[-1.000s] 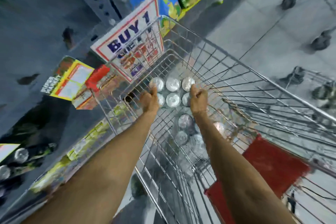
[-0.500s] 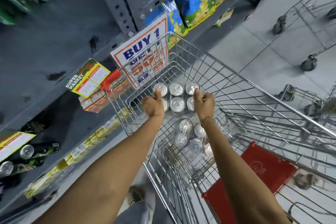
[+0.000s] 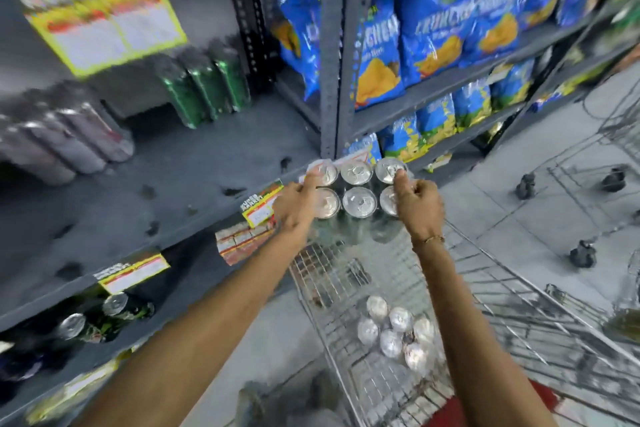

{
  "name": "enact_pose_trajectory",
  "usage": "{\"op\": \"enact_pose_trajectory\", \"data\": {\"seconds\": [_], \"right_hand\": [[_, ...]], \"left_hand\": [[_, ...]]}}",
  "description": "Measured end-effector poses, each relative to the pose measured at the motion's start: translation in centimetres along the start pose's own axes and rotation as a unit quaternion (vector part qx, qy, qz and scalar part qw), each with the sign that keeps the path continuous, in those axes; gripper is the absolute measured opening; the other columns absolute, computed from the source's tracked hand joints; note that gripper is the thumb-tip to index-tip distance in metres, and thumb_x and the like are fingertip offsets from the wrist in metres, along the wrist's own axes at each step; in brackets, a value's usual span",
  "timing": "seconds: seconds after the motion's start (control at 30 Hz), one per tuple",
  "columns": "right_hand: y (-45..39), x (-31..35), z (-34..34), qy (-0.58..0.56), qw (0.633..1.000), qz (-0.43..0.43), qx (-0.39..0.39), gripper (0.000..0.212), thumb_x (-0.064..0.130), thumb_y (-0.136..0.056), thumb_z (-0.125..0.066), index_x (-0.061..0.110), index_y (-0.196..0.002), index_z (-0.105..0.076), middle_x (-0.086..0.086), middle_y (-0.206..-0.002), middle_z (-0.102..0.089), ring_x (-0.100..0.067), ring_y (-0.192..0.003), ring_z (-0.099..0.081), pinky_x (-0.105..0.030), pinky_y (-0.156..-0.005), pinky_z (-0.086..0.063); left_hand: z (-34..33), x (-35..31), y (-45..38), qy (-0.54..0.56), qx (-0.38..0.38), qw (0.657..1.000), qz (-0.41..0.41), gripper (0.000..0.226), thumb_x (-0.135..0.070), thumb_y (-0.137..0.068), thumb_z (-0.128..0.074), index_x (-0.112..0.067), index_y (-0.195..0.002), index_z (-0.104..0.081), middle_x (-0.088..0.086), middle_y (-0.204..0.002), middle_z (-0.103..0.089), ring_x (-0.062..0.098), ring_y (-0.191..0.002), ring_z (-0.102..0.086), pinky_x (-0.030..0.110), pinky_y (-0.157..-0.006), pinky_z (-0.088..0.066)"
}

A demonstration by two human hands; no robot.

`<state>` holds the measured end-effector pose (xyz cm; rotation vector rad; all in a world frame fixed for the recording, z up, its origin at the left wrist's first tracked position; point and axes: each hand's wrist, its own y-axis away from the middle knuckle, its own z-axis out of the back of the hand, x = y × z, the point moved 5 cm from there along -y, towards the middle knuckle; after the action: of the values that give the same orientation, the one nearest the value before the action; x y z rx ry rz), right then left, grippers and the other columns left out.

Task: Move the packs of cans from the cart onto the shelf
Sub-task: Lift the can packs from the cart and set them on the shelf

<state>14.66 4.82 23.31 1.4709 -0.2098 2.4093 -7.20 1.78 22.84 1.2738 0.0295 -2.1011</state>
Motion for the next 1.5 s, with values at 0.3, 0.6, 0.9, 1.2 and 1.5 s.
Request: {"op": "enact_pose_trajectory", "data": {"seconds": [0.3, 0.6, 0.9, 1.2, 1.5], "right_hand": [[1.2, 12.9, -8.2, -0.014, 0.987, 0.104, 0.119, 0.054, 0.045, -0.089, -0.057, 0.012, -0.051, -0.037, -0.008, -0.056, -0.047, -0.025, -0.063, -0.045, -0.031, -0.061, -0.03], [-1.1, 18.2, -19.3, 0.015, 0.967, 0.152, 0.205, 0.059, 0.043, -0.088, -0.059, 0.015, -0.045, -0.029, -0.004, -0.047, -0.035, -0.017, -0.048, -0.038, -0.033, -0.054, -0.029], [-4.0, 19.6, -24.4, 0.058, 0.956, 0.15, 0.245, 0.06, 0.043, -0.088, -0.06, 0.015, -0.042, -0.033, -0.003, -0.045, -0.036, -0.012, -0.046, -0.036, -0.029, -0.049, -0.03], [-4.9, 18.6, -25.7, 0.019, 0.964, 0.102, 0.247, 0.046, 0.047, -0.083, -0.063, 0.004, -0.066, -0.068, -0.011, -0.076, -0.064, -0.023, -0.079, -0.058, -0.026, -0.074, -0.039], [-3.1, 16.1, -21.9, -0.072, 0.972, 0.178, 0.132, 0.023, 0.027, -0.088, -0.06, 0.005, -0.093, -0.054, -0.014, -0.096, -0.056, -0.021, -0.076, -0.055, -0.027, -0.073, -0.043]], "left_hand": [[14.3, -0.8, -2.1, 0.083, -0.106, 0.991, -0.01, 0.053, -0.05, -0.091, -0.042, -0.009, -0.06, -0.049, 0.022, -0.093, -0.062, 0.036, -0.101, -0.059, 0.041, -0.078, -0.043], [19.3, 1.4, -7.8, 0.104, -0.181, 0.976, 0.06, 0.059, -0.053, -0.091, -0.044, 0.002, -0.085, -0.065, 0.022, -0.103, -0.068, 0.035, -0.103, -0.062, 0.039, -0.083, -0.049], [19.0, 2.1, -12.0, 0.099, -0.19, 0.971, 0.102, 0.073, -0.061, -0.086, -0.044, 0.006, -0.107, -0.065, 0.022, -0.114, -0.067, 0.037, -0.107, -0.062, 0.042, -0.089, -0.052], [18.7, 2.7, -13.2, 0.11, -0.16, 0.973, 0.123, 0.077, -0.067, -0.081, -0.047, 0.001, -0.113, -0.063, 0.019, -0.117, -0.066, 0.036, -0.108, -0.062, 0.036, -0.091, -0.052], [19.9, 1.5, -9.8, -0.056, -0.314, 0.939, -0.127, 0.035, -0.033, -0.094, -0.047, 0.0, -0.087, -0.058, 0.016, -0.091, -0.062, 0.029, -0.083, -0.058, 0.033, -0.071, -0.043]]}}
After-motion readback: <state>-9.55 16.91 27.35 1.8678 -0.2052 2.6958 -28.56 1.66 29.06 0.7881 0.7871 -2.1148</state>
